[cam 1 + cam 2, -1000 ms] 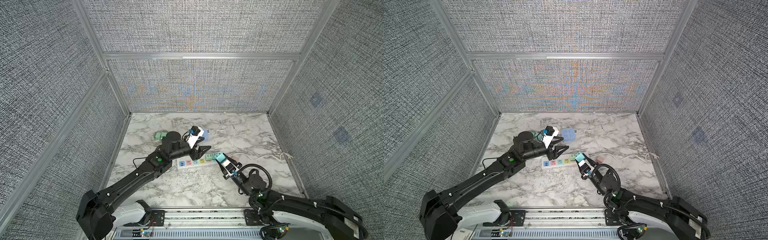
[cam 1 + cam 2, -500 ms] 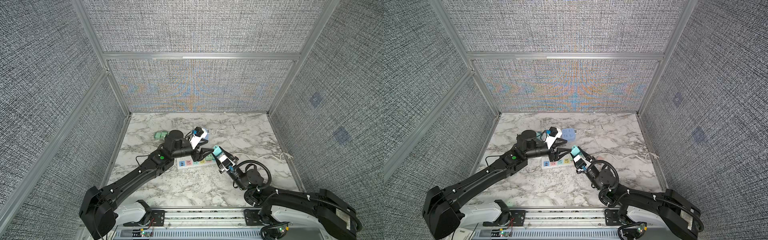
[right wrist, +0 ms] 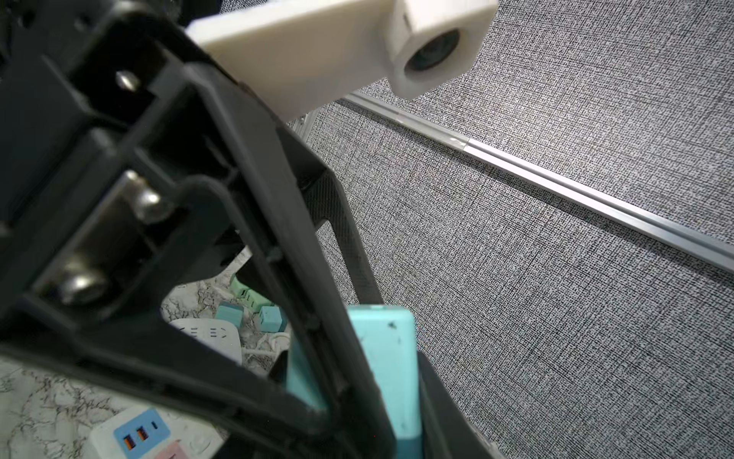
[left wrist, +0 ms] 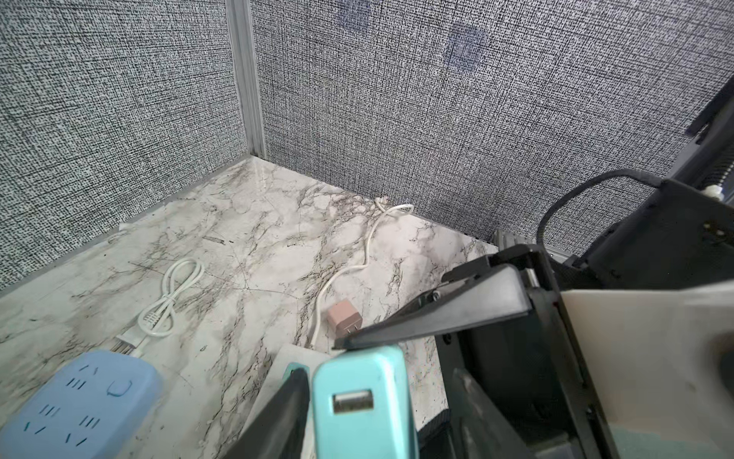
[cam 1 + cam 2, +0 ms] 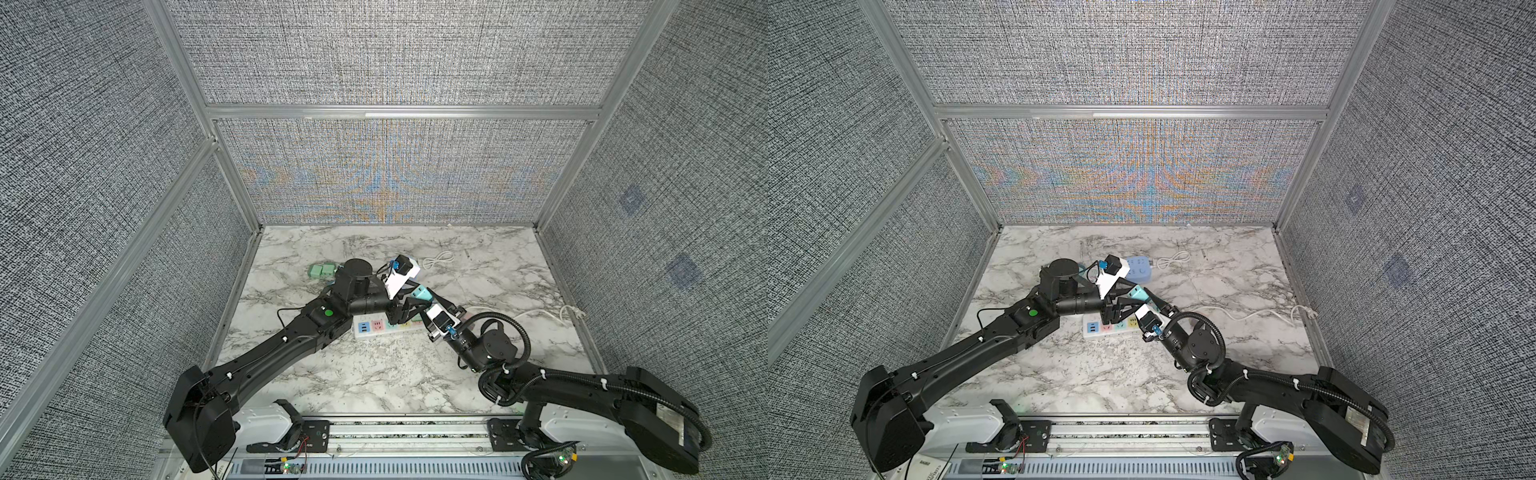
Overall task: Insert plugs into power strip
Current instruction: Insert the plug into the socket.
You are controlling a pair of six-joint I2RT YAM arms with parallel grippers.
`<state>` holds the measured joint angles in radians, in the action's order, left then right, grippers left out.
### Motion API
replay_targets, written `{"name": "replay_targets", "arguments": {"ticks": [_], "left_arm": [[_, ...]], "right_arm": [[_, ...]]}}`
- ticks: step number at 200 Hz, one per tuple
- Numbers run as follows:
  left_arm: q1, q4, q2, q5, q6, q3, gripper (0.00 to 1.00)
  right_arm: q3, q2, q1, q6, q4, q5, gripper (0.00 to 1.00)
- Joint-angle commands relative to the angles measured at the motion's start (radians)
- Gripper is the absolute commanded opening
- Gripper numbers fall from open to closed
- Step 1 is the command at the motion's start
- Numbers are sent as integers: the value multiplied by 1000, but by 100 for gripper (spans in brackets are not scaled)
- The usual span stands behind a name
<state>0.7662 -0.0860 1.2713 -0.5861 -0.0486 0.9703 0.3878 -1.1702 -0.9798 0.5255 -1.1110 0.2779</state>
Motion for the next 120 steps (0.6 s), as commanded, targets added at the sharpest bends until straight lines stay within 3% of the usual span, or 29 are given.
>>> {"name": "replay_targets", "arguments": {"ticks": [1, 33, 59, 67, 101, 120], "left_arm": [[2, 7, 6, -21, 22, 10, 54], [4, 12, 13, -38, 28, 17, 37], [4, 4, 16, -38, 26, 19, 13], [4, -2, 16, -28, 19, 18, 10], [4, -12, 20, 51, -11, 19, 1], [3, -16, 21, 72, -13, 19, 0]], "right_arm": [[14, -9, 0, 13, -47, -9, 5], [11, -15, 0, 9, -61, -8, 5], [3, -9, -1, 0, -64, -9, 7], [-1, -6, -2, -5, -66, -13, 13], [-37, 4, -8, -16, -91, -44, 58], [-50, 15, -12, -23, -90, -31, 72]]}}
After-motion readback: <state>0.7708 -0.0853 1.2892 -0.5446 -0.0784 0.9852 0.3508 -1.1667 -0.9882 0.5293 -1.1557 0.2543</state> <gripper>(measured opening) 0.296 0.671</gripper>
